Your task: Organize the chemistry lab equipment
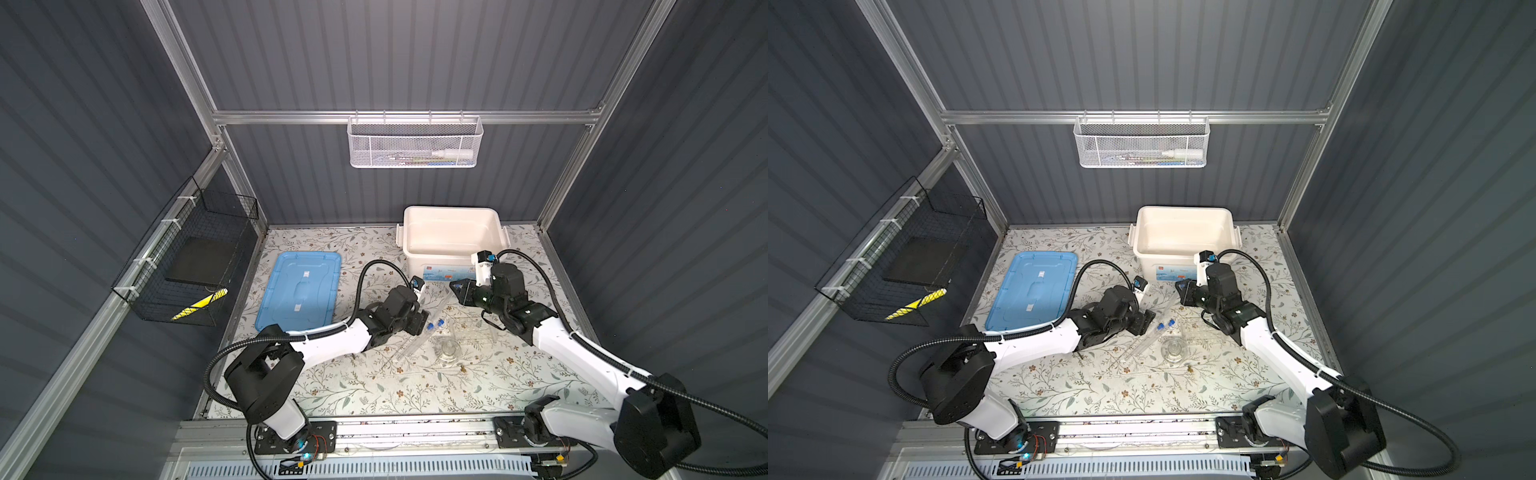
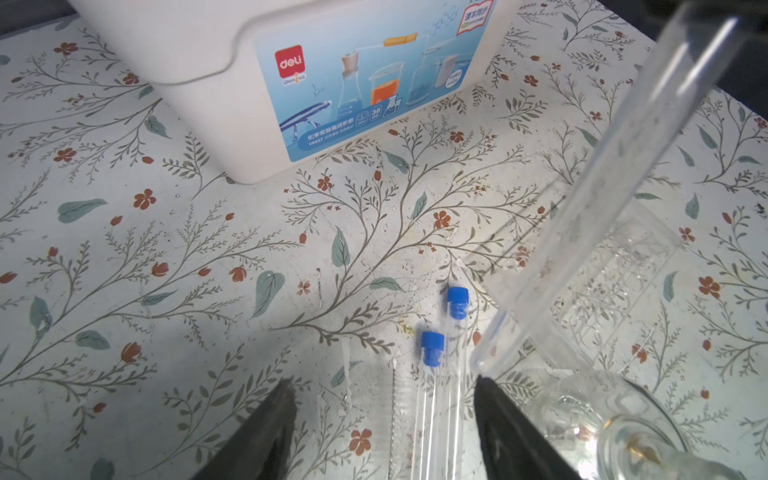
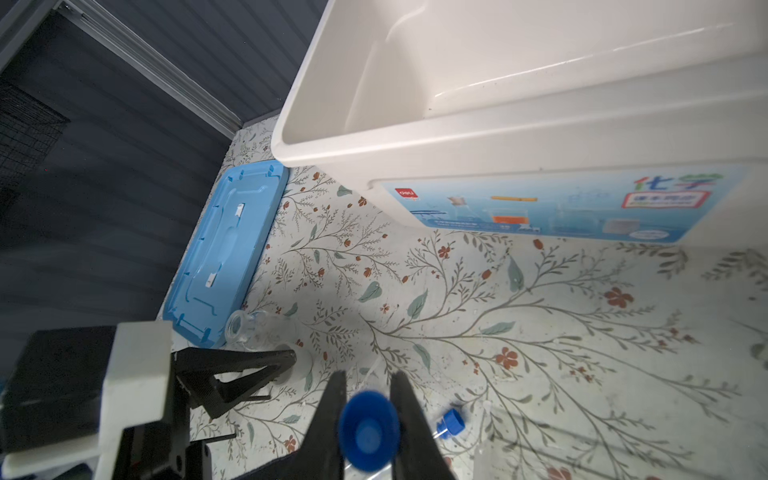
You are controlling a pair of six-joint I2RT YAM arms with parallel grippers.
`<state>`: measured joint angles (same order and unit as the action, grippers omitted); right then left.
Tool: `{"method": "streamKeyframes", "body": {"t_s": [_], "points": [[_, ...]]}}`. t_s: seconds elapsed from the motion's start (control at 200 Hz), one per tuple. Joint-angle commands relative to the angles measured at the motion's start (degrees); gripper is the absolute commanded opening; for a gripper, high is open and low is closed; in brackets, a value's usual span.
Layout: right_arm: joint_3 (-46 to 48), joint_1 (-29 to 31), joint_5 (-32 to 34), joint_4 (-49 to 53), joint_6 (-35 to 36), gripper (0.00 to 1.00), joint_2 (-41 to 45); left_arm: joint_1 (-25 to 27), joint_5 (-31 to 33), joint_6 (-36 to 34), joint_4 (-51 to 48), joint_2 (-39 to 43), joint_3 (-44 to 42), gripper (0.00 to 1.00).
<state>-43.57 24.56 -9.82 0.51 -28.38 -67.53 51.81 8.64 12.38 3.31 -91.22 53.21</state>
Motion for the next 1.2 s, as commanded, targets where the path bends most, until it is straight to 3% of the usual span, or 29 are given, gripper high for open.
{"method": "streamKeyframes", "body": {"t_s": [0.0,0.26,0.575,1.196], "points": [[1.4,2.1,9.6,3.3,4.8,0.13,2.6,-0.1,0.8,1.7,1.2,1.4,-0.7,0.71],[3.6,6.1,20.1,2.9,8.7,0.13,8.1,-0.1,0.1,2.1,1.2,1.4,-1.2,0.72],[3.8,10.0,28.0,3.3,13.0,0.12,7.3,-0.2,-0.5,2.1,1.4,0.7,-1.2,0.72],[7.0,13.6,34.3,-2.9,15.4,0.13,4.9,-0.1,-1.1,2.1,1.3,0.5,-1.2,0.73]]}}
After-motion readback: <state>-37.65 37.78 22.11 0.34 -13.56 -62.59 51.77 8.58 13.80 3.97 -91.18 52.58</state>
